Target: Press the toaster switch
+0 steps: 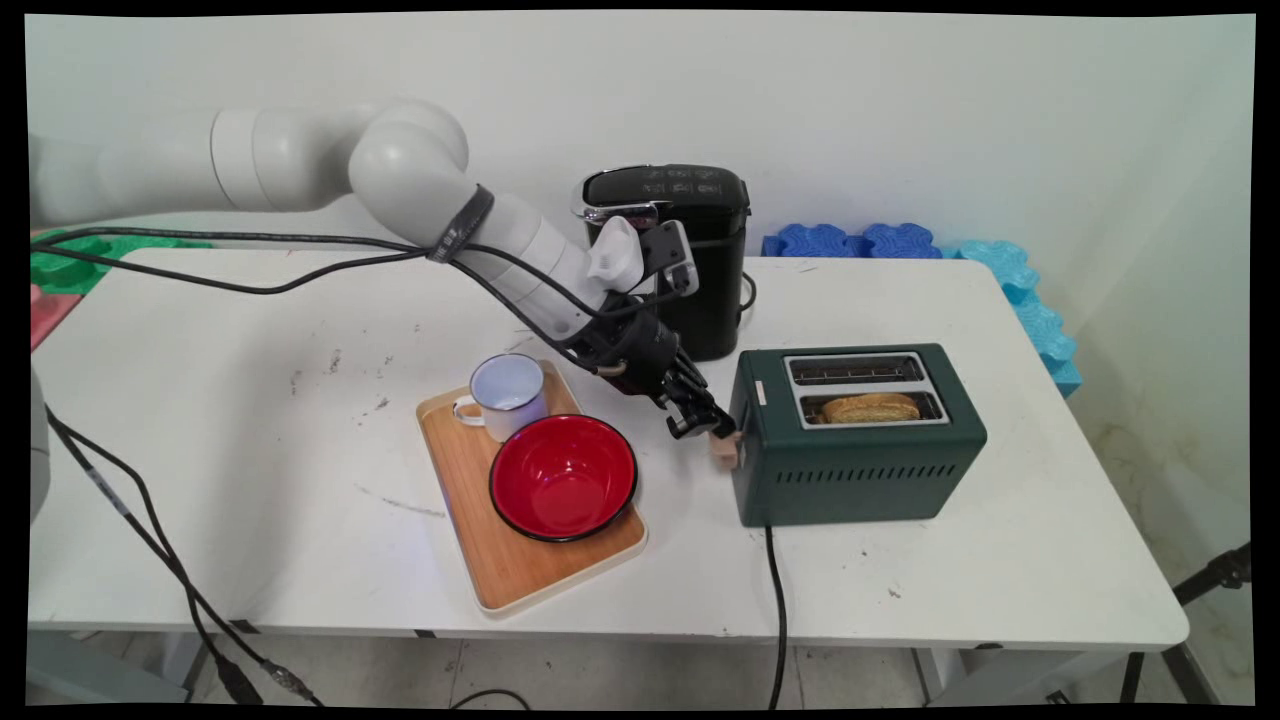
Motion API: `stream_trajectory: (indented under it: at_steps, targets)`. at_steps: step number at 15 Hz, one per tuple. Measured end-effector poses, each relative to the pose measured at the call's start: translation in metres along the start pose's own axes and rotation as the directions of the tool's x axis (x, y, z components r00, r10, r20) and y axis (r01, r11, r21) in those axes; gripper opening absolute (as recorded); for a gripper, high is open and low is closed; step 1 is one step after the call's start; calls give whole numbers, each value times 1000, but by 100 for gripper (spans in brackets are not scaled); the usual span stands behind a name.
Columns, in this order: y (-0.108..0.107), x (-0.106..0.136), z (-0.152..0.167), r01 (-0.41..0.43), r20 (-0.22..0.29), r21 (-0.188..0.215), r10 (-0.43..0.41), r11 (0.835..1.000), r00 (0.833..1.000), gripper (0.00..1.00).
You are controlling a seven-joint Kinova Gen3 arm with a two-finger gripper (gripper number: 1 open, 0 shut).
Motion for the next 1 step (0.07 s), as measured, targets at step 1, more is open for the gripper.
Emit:
stream_trajectory:
  at_steps: [1]
  targets:
    - [0, -1, 0, 0, 0, 1, 0, 1000, 1000, 0]
